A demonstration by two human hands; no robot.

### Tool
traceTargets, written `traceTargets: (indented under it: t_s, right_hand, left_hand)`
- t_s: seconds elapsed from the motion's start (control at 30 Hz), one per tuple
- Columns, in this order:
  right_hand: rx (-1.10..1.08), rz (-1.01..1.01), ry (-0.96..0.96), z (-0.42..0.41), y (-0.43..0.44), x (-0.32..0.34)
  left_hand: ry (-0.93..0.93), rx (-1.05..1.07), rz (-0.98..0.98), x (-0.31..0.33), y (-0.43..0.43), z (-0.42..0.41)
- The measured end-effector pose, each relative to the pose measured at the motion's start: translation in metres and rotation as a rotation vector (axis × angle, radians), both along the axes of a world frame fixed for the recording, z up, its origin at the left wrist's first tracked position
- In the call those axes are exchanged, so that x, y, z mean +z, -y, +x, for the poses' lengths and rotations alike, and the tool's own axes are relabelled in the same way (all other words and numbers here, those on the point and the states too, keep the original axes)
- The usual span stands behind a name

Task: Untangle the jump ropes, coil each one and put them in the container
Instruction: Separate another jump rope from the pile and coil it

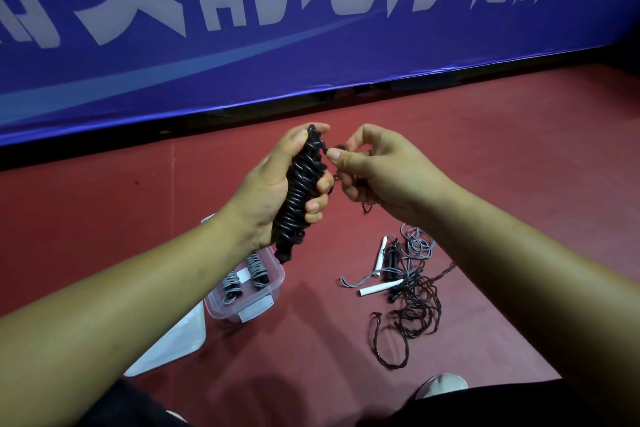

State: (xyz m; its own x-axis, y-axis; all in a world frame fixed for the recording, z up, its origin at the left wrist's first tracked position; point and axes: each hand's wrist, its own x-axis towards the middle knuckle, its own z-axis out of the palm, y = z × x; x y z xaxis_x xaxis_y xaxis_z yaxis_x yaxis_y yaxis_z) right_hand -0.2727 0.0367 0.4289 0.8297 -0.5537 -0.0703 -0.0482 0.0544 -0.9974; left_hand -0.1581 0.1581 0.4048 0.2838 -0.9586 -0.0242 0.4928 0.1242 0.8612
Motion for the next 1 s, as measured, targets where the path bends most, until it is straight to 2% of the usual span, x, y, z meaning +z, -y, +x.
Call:
traceTargets:
  t_s: [0.07,0.27,0.4,0.47,0.6,0.8,1.0]
  right_hand:
    - [-0.044,-0.073,0.011,0.001,-0.001,-0.003]
    - [-0.136,-0.624,0.054,-0.002,0.000,0.003]
    - [-0.103,-0.769,0.082,-0.006,-0.002,0.011]
    - [-0.084,-0.745,0.090,-0.005,-0.002,0.014]
    - [0.014,-0.568,0.110,-0.005,-0.002,0.013]
    - [0.016,-0.596,0.095,-0.005,-0.003,0.014]
    - [0.012,-0.475,0.159,-0.002,-0.015,0.015]
  left_hand:
    - [-0.090,-0.013,0.041,0.003,0.002,-0.001]
    - [-0.159,-0.029,0.080,0.005,0.006,0.003]
    - [-0.202,-0.092,0.097,0.002,0.004,0.001]
    - [-0.220,-0.116,0.085,0.002,0.003,0.002]
    - [-0.271,-0.168,0.066,0.003,-0.001,0.004]
    - [-0.318,-0.177,0.014,0.003,-0.008,0.009]
    - [-0.287,-0.162,0.036,0.005,-0.011,0.007]
